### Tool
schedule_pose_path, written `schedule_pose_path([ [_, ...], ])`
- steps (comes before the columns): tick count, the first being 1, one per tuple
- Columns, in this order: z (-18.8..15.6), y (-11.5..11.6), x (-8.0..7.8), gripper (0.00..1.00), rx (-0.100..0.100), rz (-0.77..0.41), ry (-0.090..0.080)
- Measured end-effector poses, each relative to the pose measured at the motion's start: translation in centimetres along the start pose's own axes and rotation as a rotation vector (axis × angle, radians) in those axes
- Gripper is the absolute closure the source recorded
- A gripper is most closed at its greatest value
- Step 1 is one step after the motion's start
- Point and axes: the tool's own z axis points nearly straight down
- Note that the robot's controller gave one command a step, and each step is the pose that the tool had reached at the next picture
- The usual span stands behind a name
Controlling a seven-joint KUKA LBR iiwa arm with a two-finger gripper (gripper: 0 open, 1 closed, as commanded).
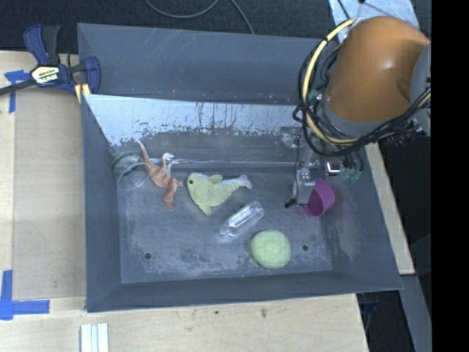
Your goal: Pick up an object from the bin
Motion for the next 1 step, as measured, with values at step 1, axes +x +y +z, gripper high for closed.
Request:
schedule_pose_path([
  [1, -0.49, 0.0, -0.14, 0.0, 0.0, 0.0, -0.009],
])
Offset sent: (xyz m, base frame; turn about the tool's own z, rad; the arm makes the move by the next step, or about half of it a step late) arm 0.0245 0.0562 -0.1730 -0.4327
